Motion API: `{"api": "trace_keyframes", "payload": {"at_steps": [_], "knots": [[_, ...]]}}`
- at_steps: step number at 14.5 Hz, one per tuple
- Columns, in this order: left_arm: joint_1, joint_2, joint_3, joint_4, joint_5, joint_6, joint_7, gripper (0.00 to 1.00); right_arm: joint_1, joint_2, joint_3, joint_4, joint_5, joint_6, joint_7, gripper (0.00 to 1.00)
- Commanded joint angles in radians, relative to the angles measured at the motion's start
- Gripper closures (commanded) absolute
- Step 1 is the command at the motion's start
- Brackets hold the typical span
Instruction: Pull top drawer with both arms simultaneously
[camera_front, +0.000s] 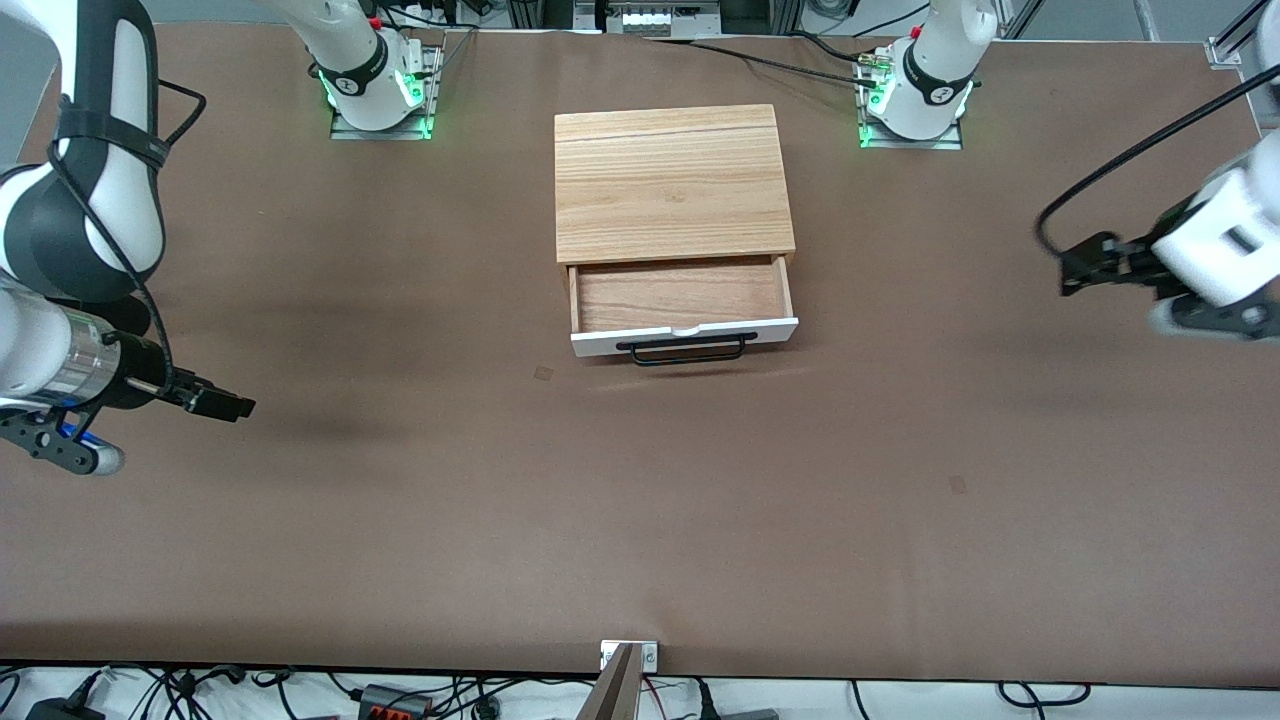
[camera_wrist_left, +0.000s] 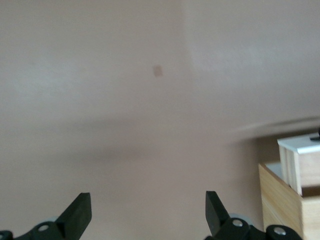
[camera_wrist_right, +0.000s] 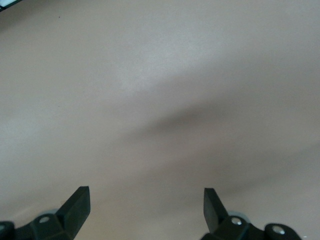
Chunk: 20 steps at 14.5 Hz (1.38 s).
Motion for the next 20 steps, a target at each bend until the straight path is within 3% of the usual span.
{"api": "trace_keyframes", "payload": {"at_steps": [1,2,4,6,7,9,10,11,15,17,20], "knots": [[-0.003,-0.188,0.038,-0.326,-0.02,0.241,0.003,0.0,0.006,-0.009,-0.051,-0.012,-0.007,-0.003,0.001,0.0],[-0.003,-0.212,0.038,-0.374,-0.019,0.276,0.005,0.0,0.006,-0.016,-0.054,-0.01,-0.01,-0.004,0.0,0.0],[-0.003,-0.22,0.025,-0.384,-0.017,0.257,0.005,0.0,0.006,-0.038,-0.045,0.002,-0.028,-0.003,0.004,0.0],[-0.005,-0.217,0.022,-0.363,-0.016,0.191,0.009,0.0,-0.074,-0.107,-0.001,-0.019,-0.045,-0.004,0.007,0.0],[-0.008,-0.214,0.022,-0.347,-0.016,0.164,0.009,0.0,-0.156,-0.13,0.101,-0.041,-0.054,0.002,0.004,0.0],[-0.008,-0.213,0.022,-0.326,-0.019,0.154,0.009,0.0,-0.381,-0.173,0.376,-0.071,-0.125,-0.001,-0.002,0.0],[-0.008,-0.213,0.022,-0.321,-0.023,0.153,0.008,0.0,-0.445,-0.18,0.47,-0.076,-0.174,-0.004,-0.006,0.0],[-0.008,-0.211,0.022,-0.318,-0.038,0.153,0.009,0.0,-0.459,-0.181,0.498,-0.079,-0.205,-0.012,-0.014,0.0],[-0.018,-0.174,-0.005,-0.26,-0.016,0.104,0.003,0.0,-0.462,-0.182,0.497,-0.079,-0.184,-0.021,-0.112,0.0],[-0.017,-0.165,-0.005,-0.238,-0.016,0.082,0.003,0.0,-0.433,-0.254,0.483,-0.084,-0.203,-0.117,-0.103,0.0],[-0.017,-0.154,-0.005,-0.231,-0.019,0.08,0.008,0.0,-0.318,-0.387,0.377,-0.168,-0.225,-0.148,-0.103,0.0]]}}
